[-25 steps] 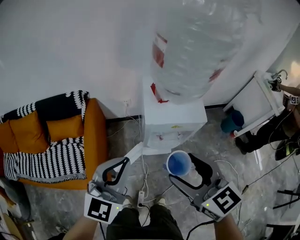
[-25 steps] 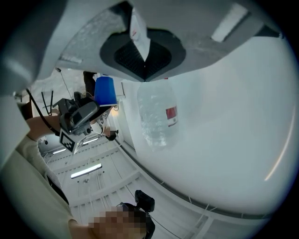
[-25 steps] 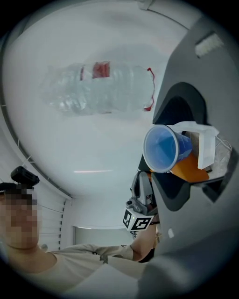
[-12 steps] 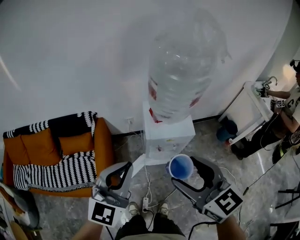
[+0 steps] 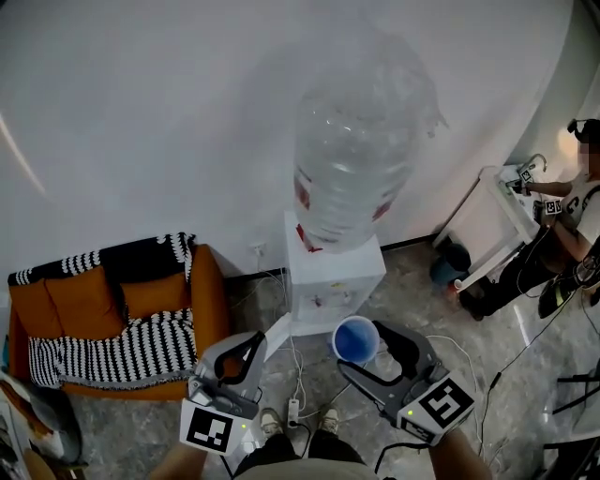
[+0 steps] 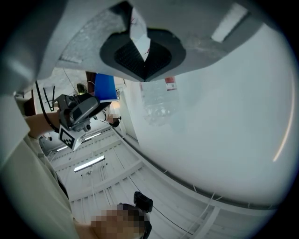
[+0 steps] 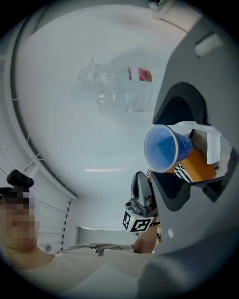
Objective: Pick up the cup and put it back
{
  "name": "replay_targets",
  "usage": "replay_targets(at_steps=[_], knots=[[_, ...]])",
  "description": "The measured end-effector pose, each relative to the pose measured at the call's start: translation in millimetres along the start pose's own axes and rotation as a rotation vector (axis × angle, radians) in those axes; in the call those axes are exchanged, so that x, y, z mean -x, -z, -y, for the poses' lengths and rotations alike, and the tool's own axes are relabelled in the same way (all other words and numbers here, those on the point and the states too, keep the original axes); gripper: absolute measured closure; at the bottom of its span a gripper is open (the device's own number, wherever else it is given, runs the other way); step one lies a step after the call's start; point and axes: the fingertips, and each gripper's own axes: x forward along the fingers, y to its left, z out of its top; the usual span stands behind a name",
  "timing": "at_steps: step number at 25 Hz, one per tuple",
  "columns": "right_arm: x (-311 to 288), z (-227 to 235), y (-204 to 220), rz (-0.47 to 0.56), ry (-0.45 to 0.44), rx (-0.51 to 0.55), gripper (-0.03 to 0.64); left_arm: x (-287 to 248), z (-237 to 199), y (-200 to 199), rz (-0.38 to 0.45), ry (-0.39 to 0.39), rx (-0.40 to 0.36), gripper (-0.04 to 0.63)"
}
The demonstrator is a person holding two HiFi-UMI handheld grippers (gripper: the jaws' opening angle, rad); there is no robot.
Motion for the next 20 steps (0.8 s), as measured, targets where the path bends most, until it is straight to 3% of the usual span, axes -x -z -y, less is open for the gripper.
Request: replay_targets(at_steps=[2,6,13,20], knots=[[-1,3,-2,0.003,0.03,-0.013,0.293,-2,0,2,0.0,-0.001,0.015,0.593],[-9,9,3,0.012,0.05,-0.015,0.293,-2,-1,21,-0.065,-0.02,0.127,0.592],[-46,36,40,-0.005,0.101,-0.102,0.293,-17,-3,57,-0.069,-0.035,0.167,0.592],[-96,60,105,-0.038,0.15,-0.161,0.293,-36,-10,110,-0.081,-0.055,0.204,0.592]])
